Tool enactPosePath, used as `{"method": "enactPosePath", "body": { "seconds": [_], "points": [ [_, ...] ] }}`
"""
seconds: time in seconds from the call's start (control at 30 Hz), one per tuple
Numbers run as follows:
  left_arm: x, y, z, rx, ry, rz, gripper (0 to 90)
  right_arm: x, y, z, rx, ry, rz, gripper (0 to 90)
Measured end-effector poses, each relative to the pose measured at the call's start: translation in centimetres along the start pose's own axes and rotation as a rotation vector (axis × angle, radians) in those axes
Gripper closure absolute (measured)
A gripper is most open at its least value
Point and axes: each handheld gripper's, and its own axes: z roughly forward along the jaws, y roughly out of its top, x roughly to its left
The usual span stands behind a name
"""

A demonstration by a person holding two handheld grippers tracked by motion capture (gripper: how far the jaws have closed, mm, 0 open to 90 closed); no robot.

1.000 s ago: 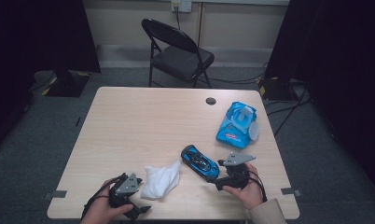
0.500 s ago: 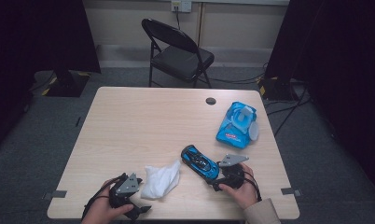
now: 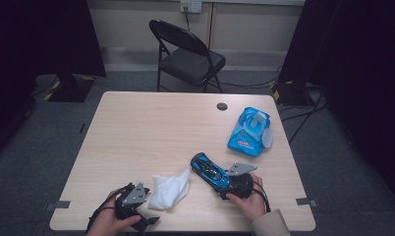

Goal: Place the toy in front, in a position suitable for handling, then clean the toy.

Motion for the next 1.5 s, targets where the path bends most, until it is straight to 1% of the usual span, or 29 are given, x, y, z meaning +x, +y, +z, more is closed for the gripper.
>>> {"method": "enactPosePath", "body": {
  "seconds": [0.67,0.73,0.8,0.83,0.87,0.9,0.93,0.97,1.0,1.03,1.07,1.1,1.13,1.17,1.2,1.23,1.27,1.3,1.33,1.37,1.4,1.43,1.47,1.5],
  "points": [
    [0.0,0.0,-0.1,0.004,0.002,-0.003,0.1,0.0,0.0,0.0,0.0,0.001,0.001,25.6],
    [0.0,0.0,-0.1,-0.003,0.0,-0.009,0.4,0.0,0.0,0.0,0.0,0.001,0.001,25.6],
    [0.1,0.0,-0.1,-0.008,0.01,-0.019,1.9,0.0,0.0,0.0,0.0,0.002,0.001,25.6],
    [0.3,0.0,-0.4,-0.021,0.026,-0.033,10.2,0.0,0.0,0.0,0.0,0.002,0.001,25.6],
    [0.3,0.0,-0.4,-0.021,0.026,-0.033,17.3,0.0,0.0,0.0,0.0,0.002,0.001,25.6],
    [0.5,0.0,-0.6,-0.023,0.029,-0.036,20.4,0.0,0.0,0.0,0.0,0.002,0.001,25.6],
    [0.6,0.0,-0.8,-0.021,0.025,-0.047,17.3,-0.1,0.0,0.0,0.0,0.003,0.001,25.6],
    [0.7,0.1,-1.1,-0.037,0.038,-0.066,15.1,-0.1,0.0,0.0,0.0,0.003,0.001,25.6],
    [0.7,0.1,-1.1,-0.037,0.038,-0.066,17.3,-0.1,0.0,0.0,0.0,0.003,0.001,25.6],
    [0.9,0.4,-1.5,-0.061,0.04,-0.076,17.0,-0.1,0.0,0.0,0.001,0.004,0.0,25.5],
    [0.9,0.4,-1.5,-0.061,0.04,-0.076,16.6,-0.1,0.0,0.0,0.001,0.004,0.0,25.5],
    [0.8,1.1,-1.9,-0.091,0.035,-0.078,17.0,-0.1,0.0,0.0,0.0,0.004,0.0,25.6],
    [0.8,1.1,-1.9,-0.091,0.035,-0.078,18.0,-0.1,0.0,0.0,0.0,0.004,0.0,25.6],
    [0.7,2.0,-2.2,-0.118,0.035,-0.075,20.8,-0.1,0.0,0.0,0.0,0.004,0.0,25.6],
    [0.7,2.0,-2.2,-0.118,0.035,-0.075,25.2,-0.1,0.0,0.0,0.0,0.004,0.0,25.6],
    [0.6,2.5,-2.2,-0.129,0.034,-0.085,25.2,-0.1,0.0,0.0,0.001,0.004,0.0,25.6],
    [0.5,3.0,-2.1,-0.139,0.034,-0.083,27.8,-0.1,0.0,0.0,0.0,0.004,0.0,25.6],
    [0.2,3.9,-1.8,-0.147,0.005,-0.074,37.2,-0.1,0.0,0.0,0.001,0.004,0.0,25.6],
    [0.2,3.9,-1.8,-0.147,0.005,-0.074,39.7,-0.1,0.0,0.0,0.001,0.004,0.0,25.6],
    [0.2,4.5,-1.2,-0.146,0.021,-0.088,38.6,-0.1,0.0,0.0,0.001,0.004,0.0,25.6],
    [0.2,4.5,-1.2,-0.146,0.021,-0.088,43.1,-0.1,0.0,0.0,0.001,0.004,0.0,25.6],
    [0.2,4.8,-0.9,-0.138,0.016,-0.102,46.0,-0.1,0.0,0.0,0.0,0.004,0.0,25.6],
    [0.3,4.9,-0.6,-0.134,0.014,-0.106,46.0,-0.1,0.0,0.0,0.0,0.004,0.0,25.6],
    [0.4,5.1,-0.2,-0.139,0.009,-0.107,44.1,-0.1,0.0,0.0,0.001,0.004,0.0,25.6]
  ]
}}
